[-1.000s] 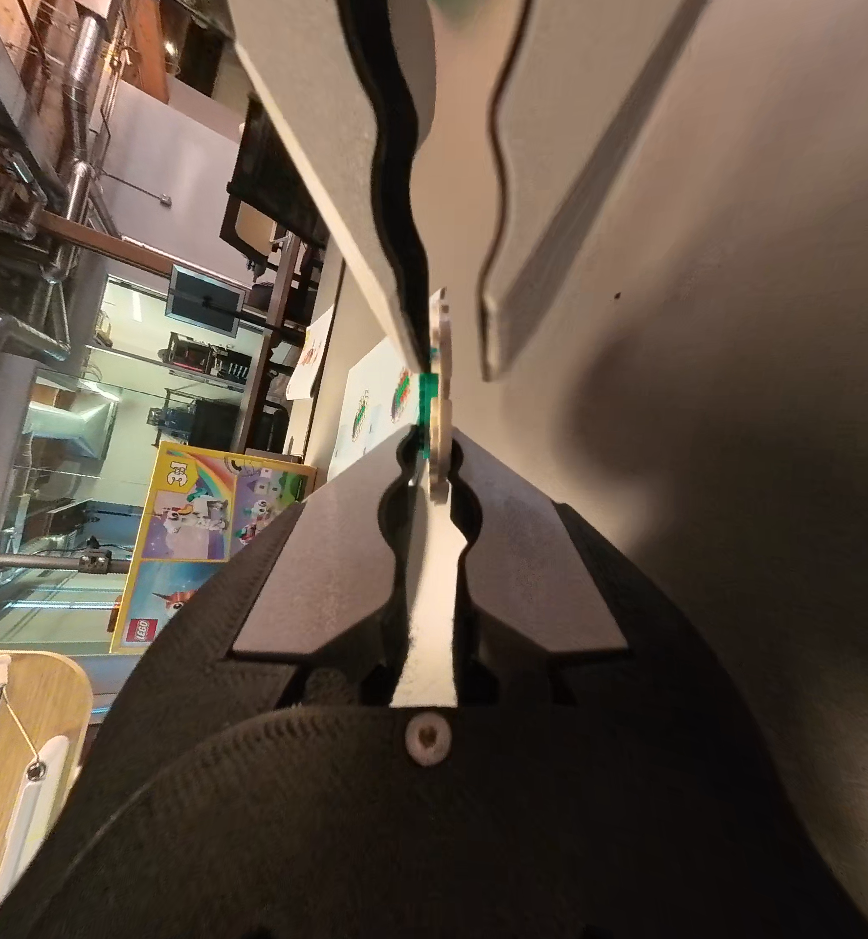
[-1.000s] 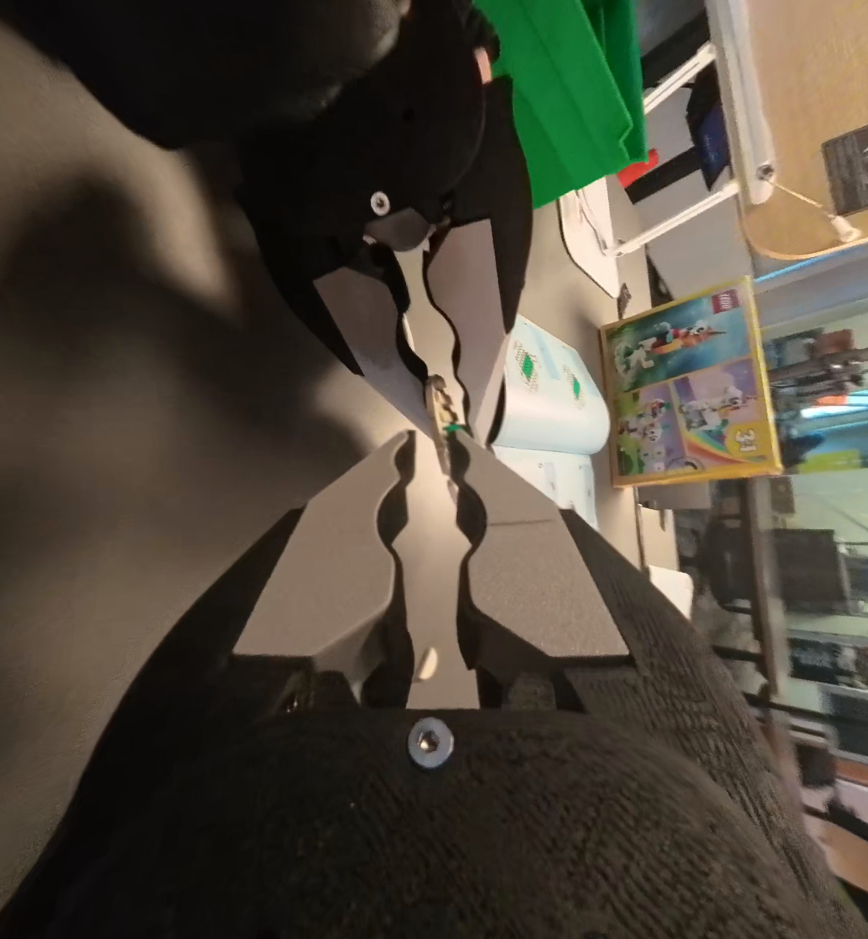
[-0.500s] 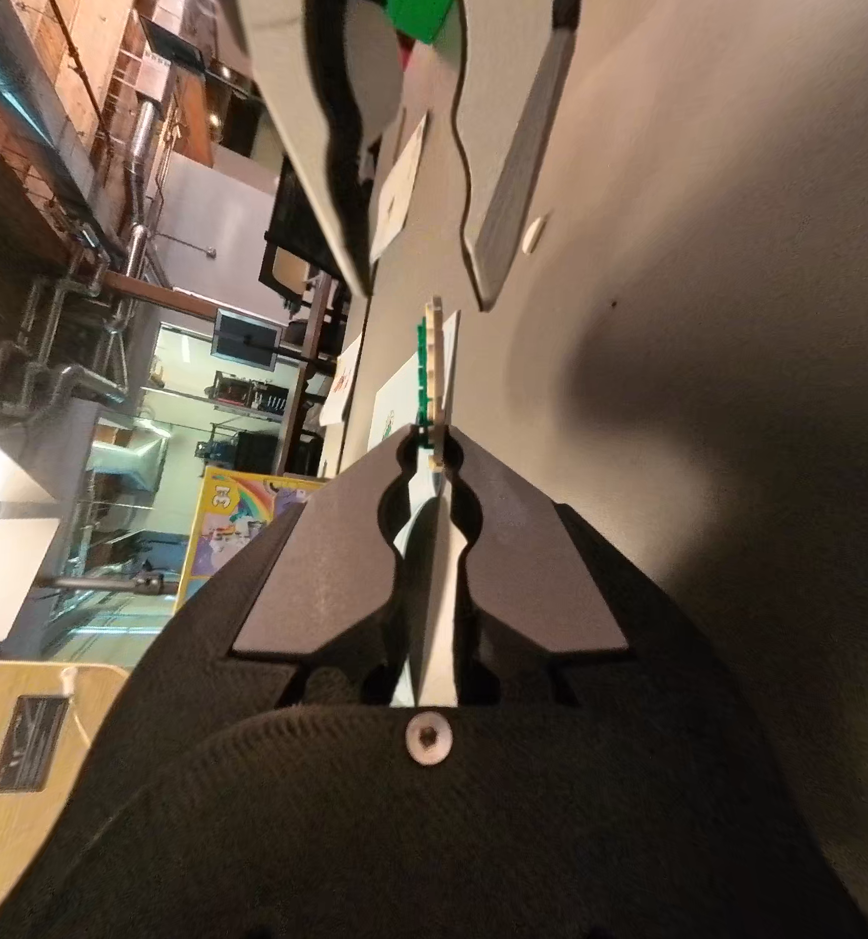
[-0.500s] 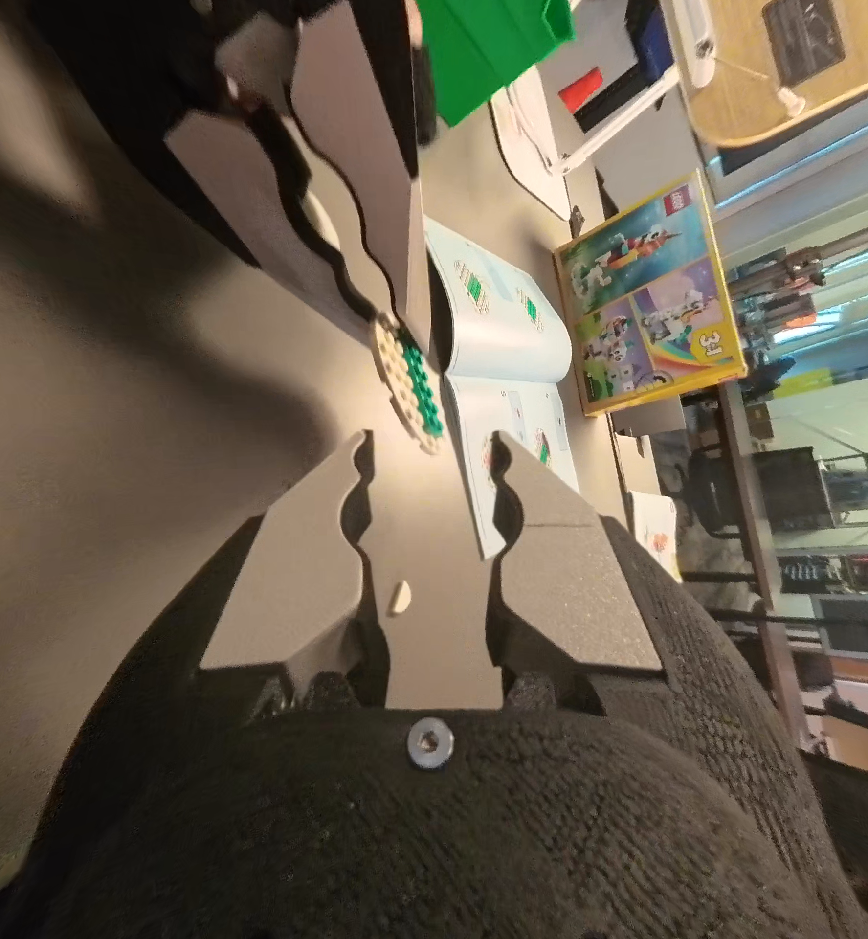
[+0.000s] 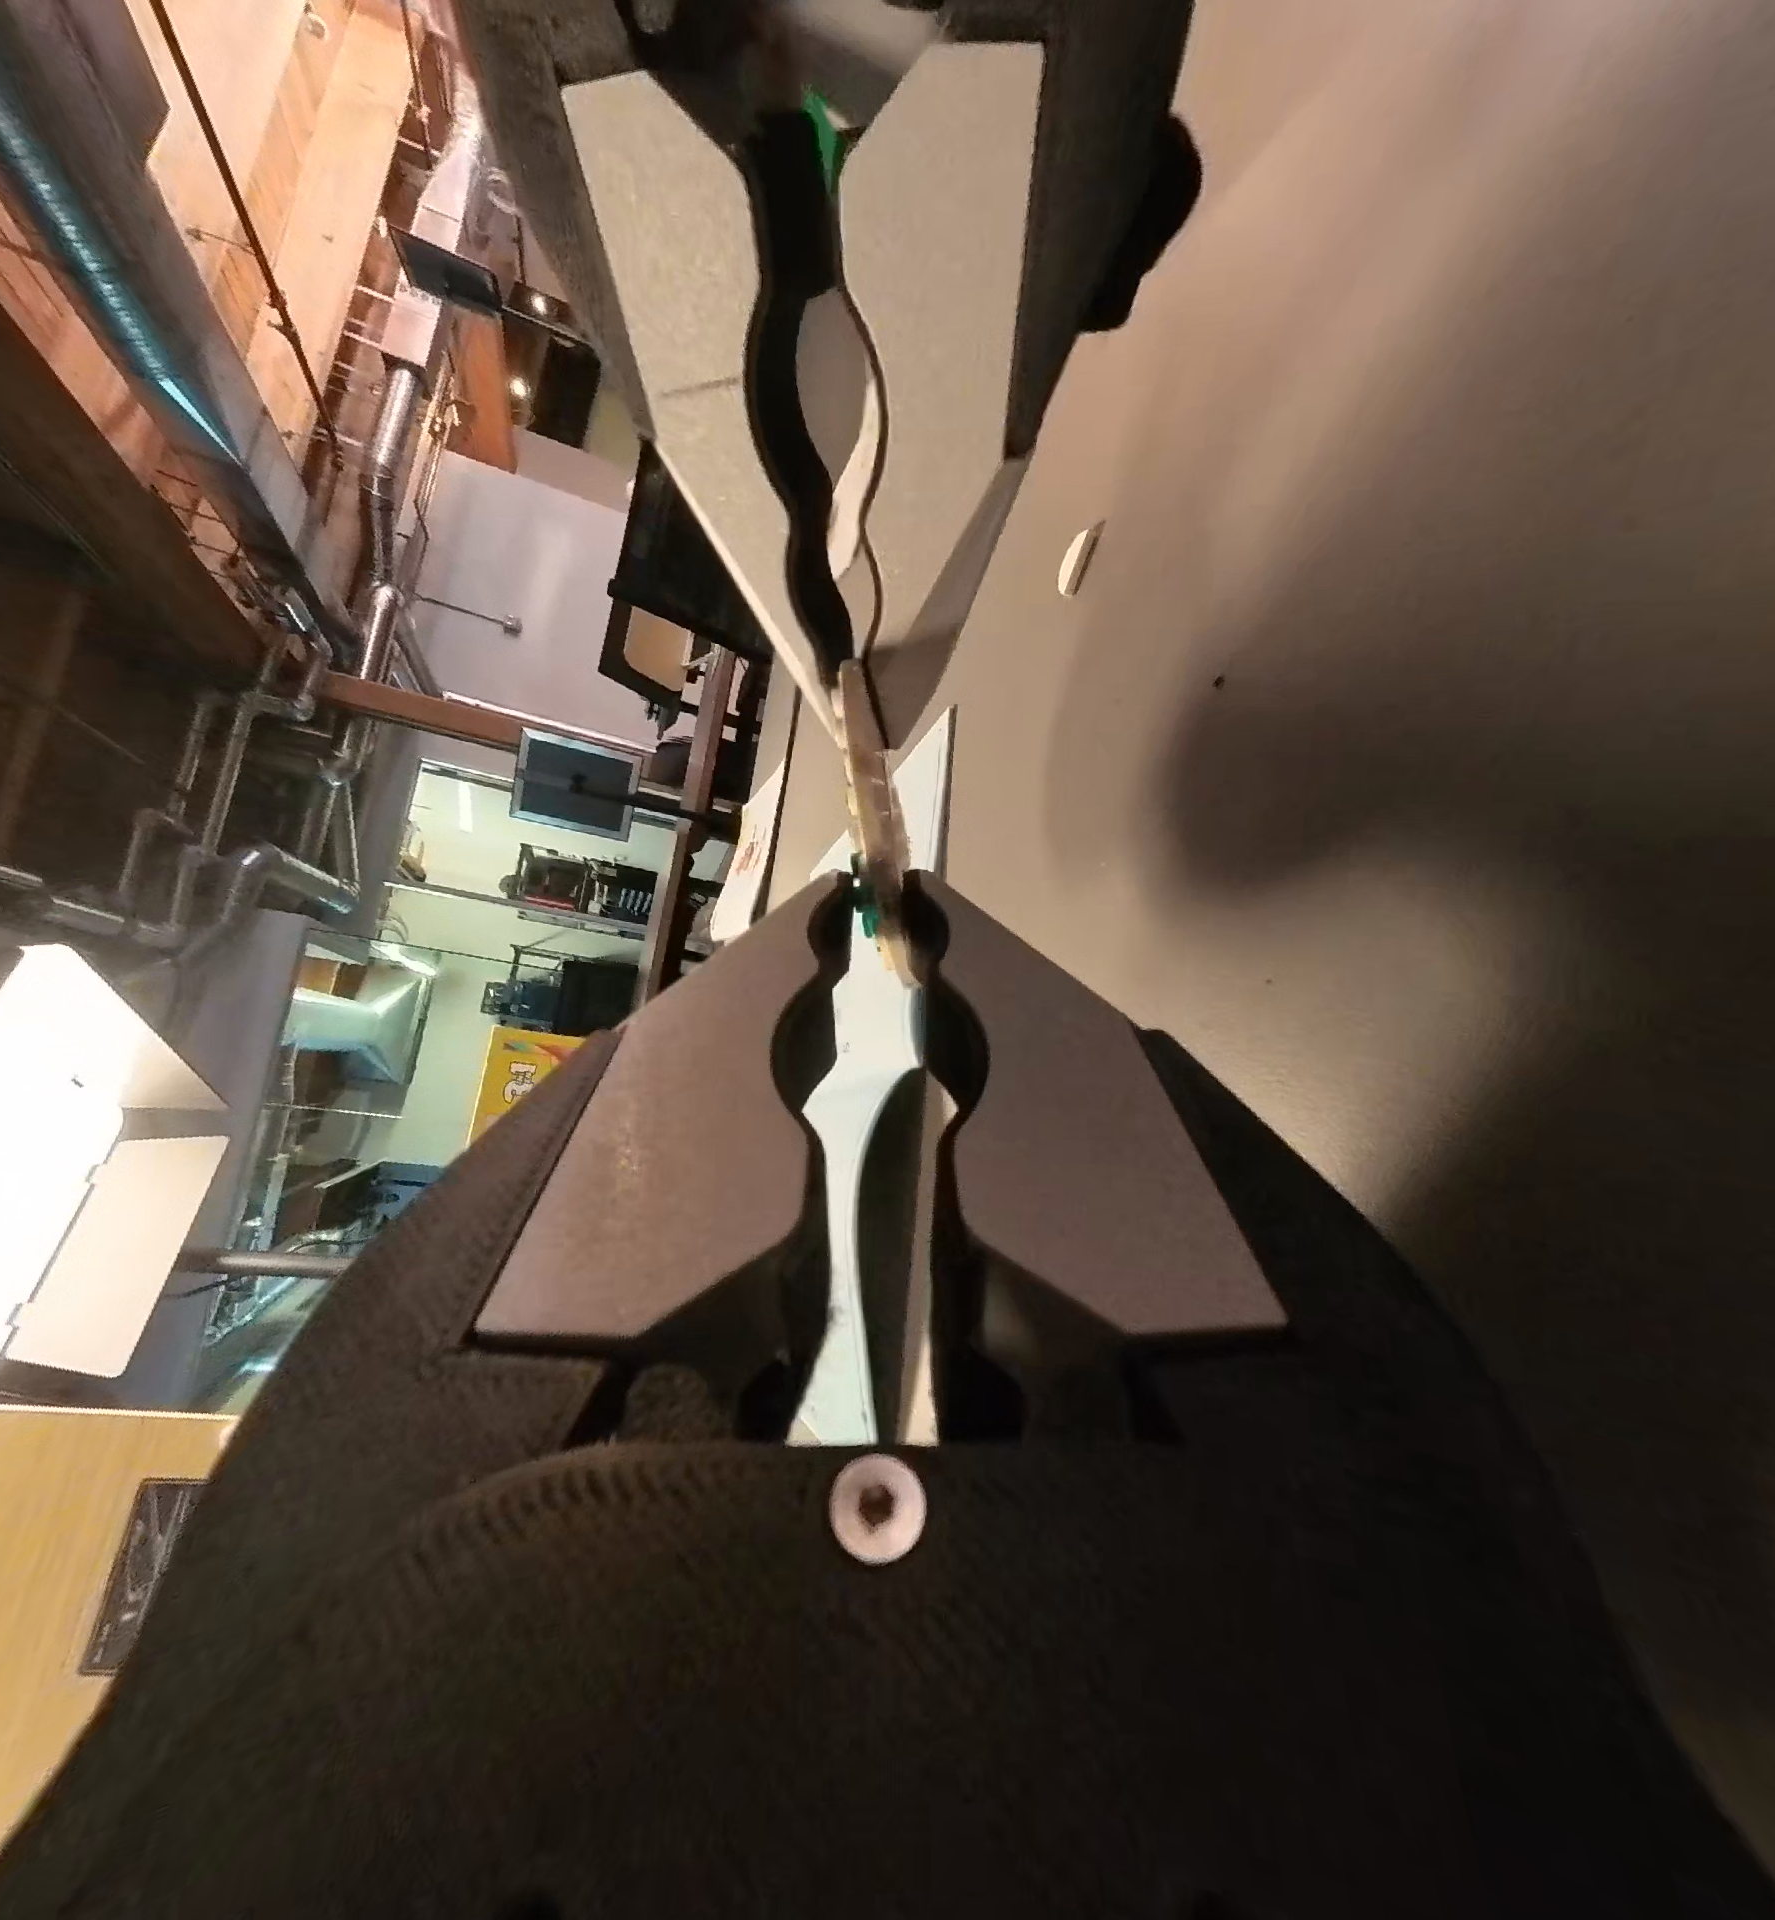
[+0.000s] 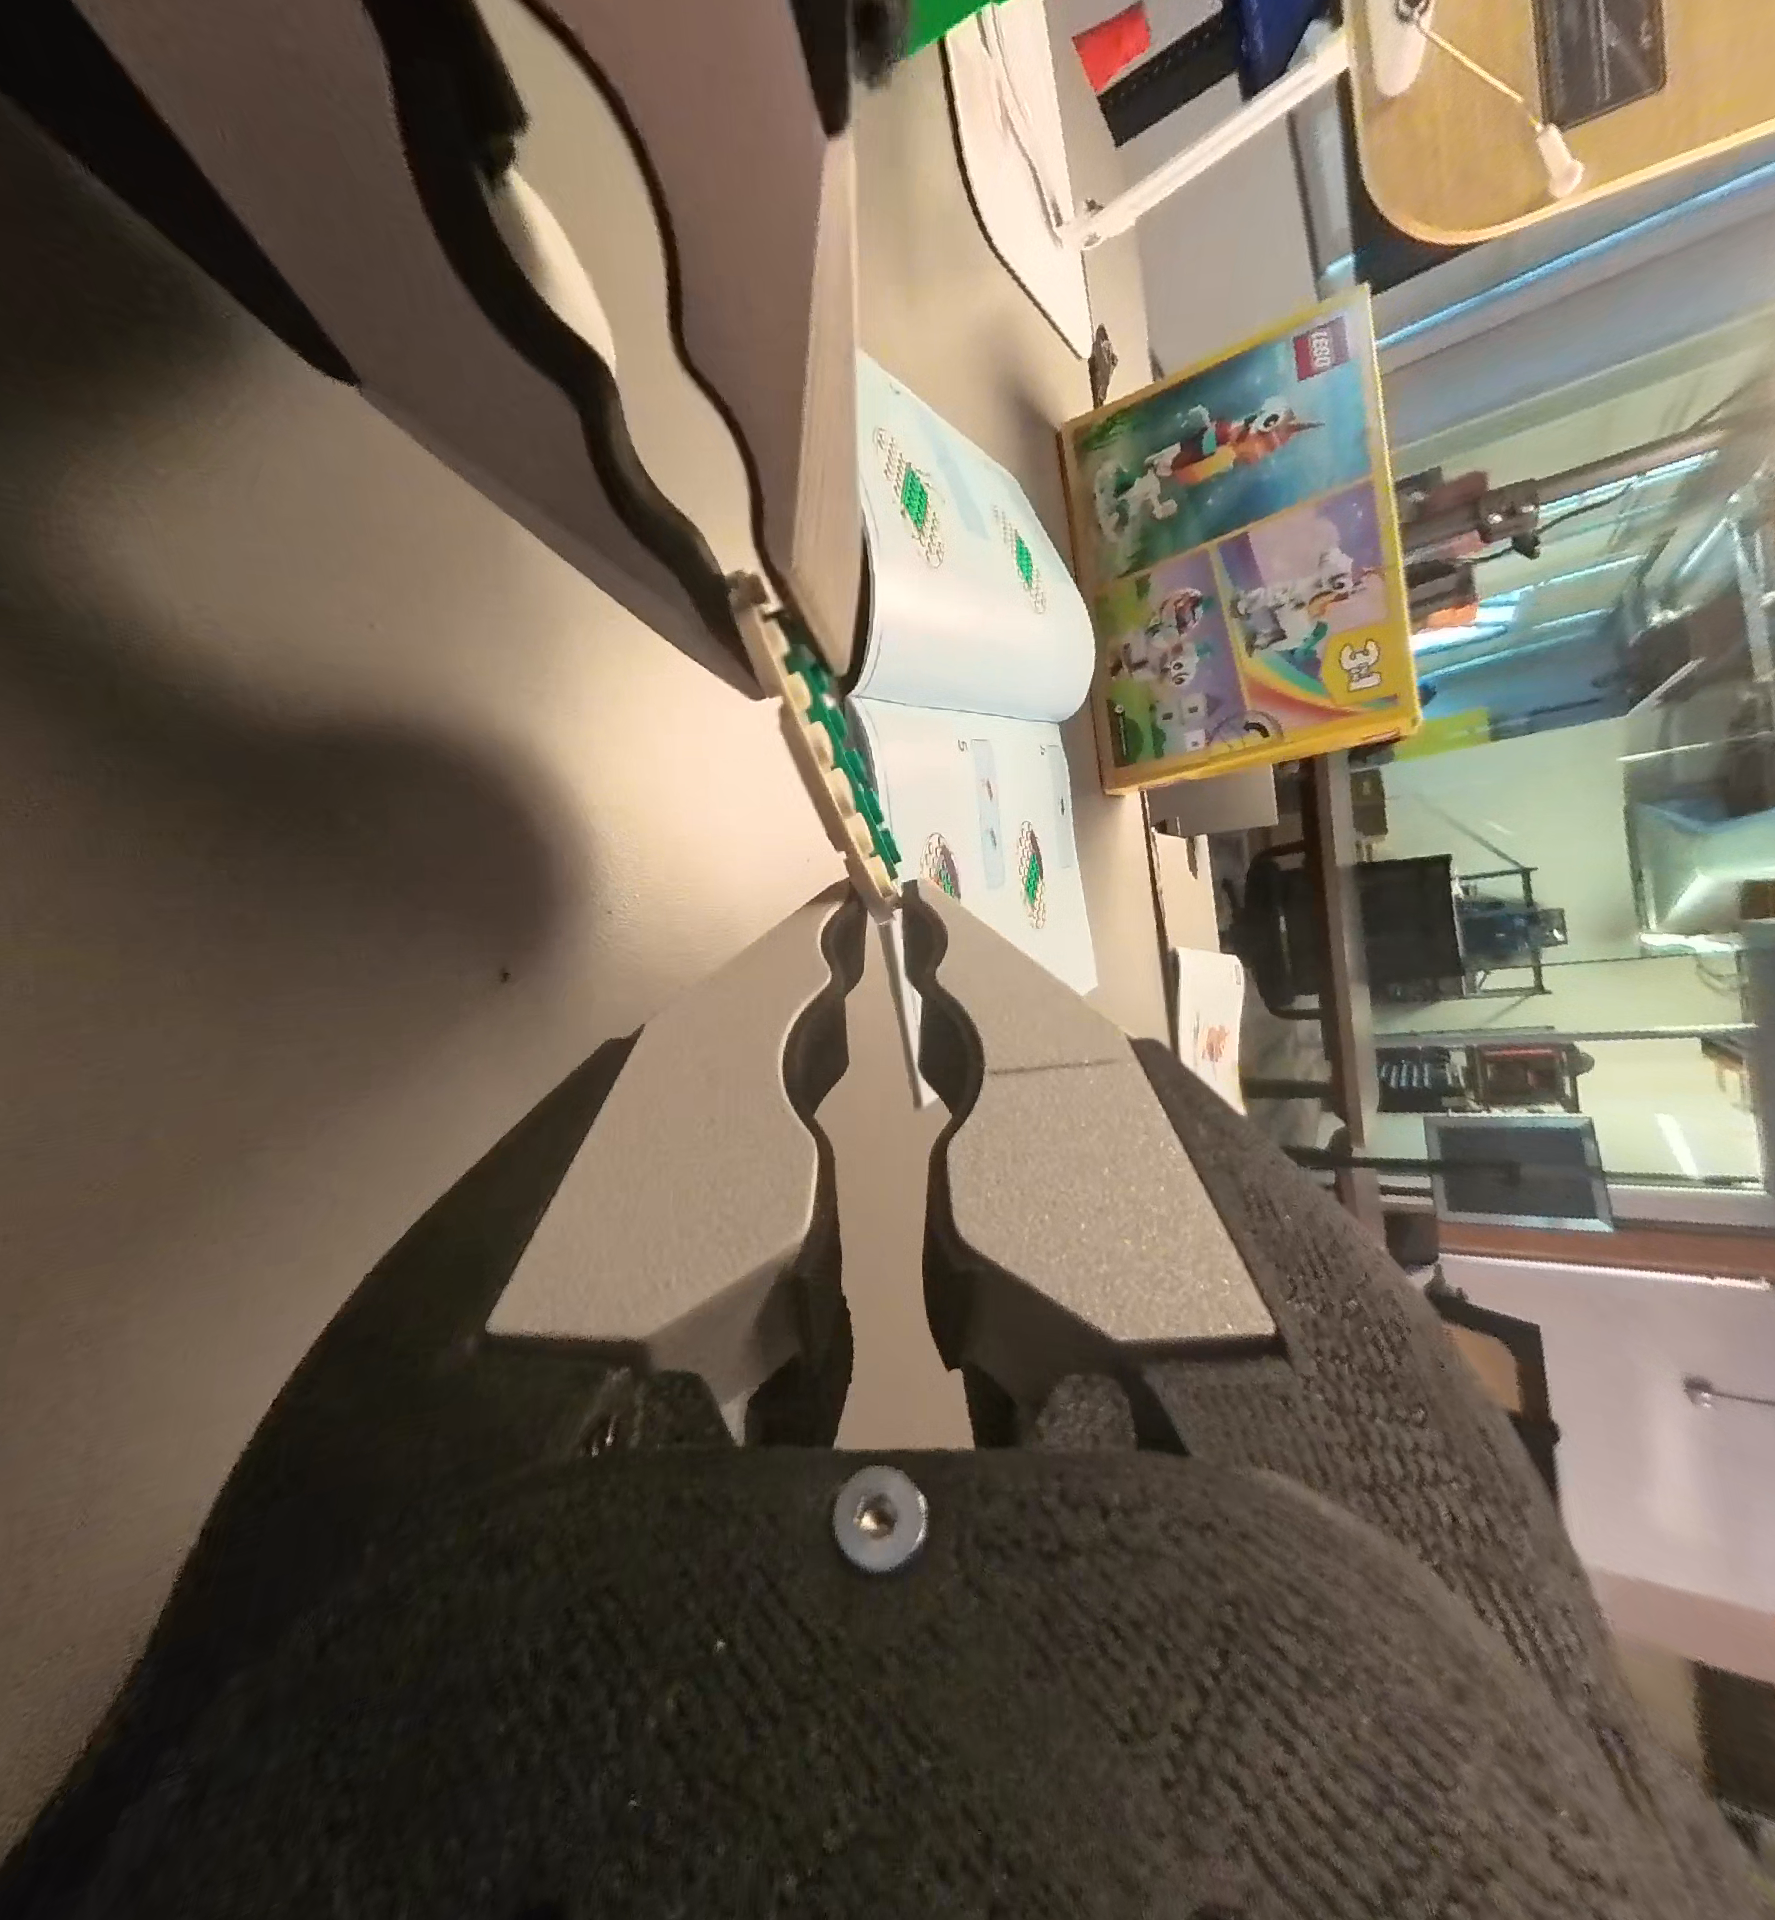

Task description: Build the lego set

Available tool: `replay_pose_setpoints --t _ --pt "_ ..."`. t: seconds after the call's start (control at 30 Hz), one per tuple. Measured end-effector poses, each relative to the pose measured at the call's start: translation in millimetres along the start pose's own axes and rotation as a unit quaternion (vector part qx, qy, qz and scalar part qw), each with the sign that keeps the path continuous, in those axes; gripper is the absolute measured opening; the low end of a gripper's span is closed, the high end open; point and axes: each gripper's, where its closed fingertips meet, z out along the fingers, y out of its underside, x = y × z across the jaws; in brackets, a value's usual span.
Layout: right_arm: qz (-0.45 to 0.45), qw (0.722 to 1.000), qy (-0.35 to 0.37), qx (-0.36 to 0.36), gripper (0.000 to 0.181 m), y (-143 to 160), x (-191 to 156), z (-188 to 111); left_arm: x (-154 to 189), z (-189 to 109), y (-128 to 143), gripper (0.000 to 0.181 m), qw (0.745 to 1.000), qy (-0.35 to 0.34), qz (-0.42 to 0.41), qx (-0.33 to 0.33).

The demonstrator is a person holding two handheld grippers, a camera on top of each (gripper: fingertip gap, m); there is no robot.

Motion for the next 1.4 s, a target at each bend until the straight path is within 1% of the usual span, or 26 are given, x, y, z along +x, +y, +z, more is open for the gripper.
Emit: replay_pose_setpoints --t 0.13,0.23,0.33,0.4,0.53,0.6,0.63,0.67,0.73,0.77,0.83,0.9,0.97,1.03,1.07,1.13,1.2,1.3,1.4 --pt "-0.003 0.999 0.008 0.036 0.004 -4 0 -3 -9 -3 -6 0.01 0.999 -0.024 -0.019 0.026" --pt "-0.019 0.999 0.018 0.042 0.003 -4 1 -4 -8 -3 -9 0.022 0.998 -0.014 -0.045 0.03" --pt "-0.03 0.998 0.019 0.047 0.003 -7 1 -6 -3 1 -3 0.035 0.999 -0.002 -0.042 0.009" --pt "-0.041 0.998 0.018 0.046 0.003 -7 -1 -6 -4 2 -3 0.036 0.999 -0.008 -0.037 0.008" --pt "-0.081 0.996 0.015 0.021 0.003 -6 -8 -4 -6 3 -2 0.029 0.999 -0.019 -0.034 -0.003" --pt "-0.101 0.995 0.018 0.012 0.003 -10 -11 -4 -2 2 -3 0.016 0.999 -0.013 -0.029 0.001" --pt "-0.104 0.994 0.021 0.009 0.003 -11 -10 -4 2 2 -3 0.009 1.0 -0.007 -0.019 0.002" --pt "-0.102 0.995 0.016 0.007 0.004 -11 -11 -5 4 2 -3 0.008 1.0 -0.002 -0.01 0.001" --pt "-0.076 0.997 -0.021 0.001 0.006 -7 -17 -5 9 3 -4 0.007 1.0 0.017 -0.008 0.003" --pt "-0.065 0.997 -0.038 -0.011 0.009 -2 -18 -5 12 3 -3 0.008 0.999 0.033 -0.018 0.001" --pt "-0.05 0.997 -0.058 -0.028 0.027 8 -14 -8 14 4 0 0.007 0.999 0.046 -0.026 -0.002" --pt "0.009 0.995 -0.098 -0.013 0.037 16 -9 -13 12 4 -1 0.008 0.999 0.037 -0.019 0.005" --pt "0.102 0.979 -0.174 0.013 0.039 25 -9 -21 11 4 -3 0.008 0.999 0.028 -0.012 0.018" --pt "0.194 0.945 -0.262 0.036 0.041 40 -12 -29 12 4 -8 0.007 0.999 0.023 0.003 0.037" --pt "0.236 0.925 -0.295 0.045 0.042 49 -12 -32 16 5 -9 0.007 0.999 0.031 0.008 0.041" --pt "0.3 0.886 -0.346 0.067 0.043 59 -12 -35 25 6 -12 0.007 0.998 0.046 0.018 0.047" --pt "0.328 0.861 -0.38 0.08 0.043 64 -16 -34 28 6 -14 0.007 0.997 0.048 0.03 0.052" --pt "0.35 0.841 -0.405 0.076 0.041 66 -23 -30 29 7 -14 0.007 0.997 0.046 0.038 0.05" --pt "0.352 0.842 -0.404 0.061 0.036 72 -27 -26 27 7 -13 0.008 0.997 0.044 0.038 0.049"
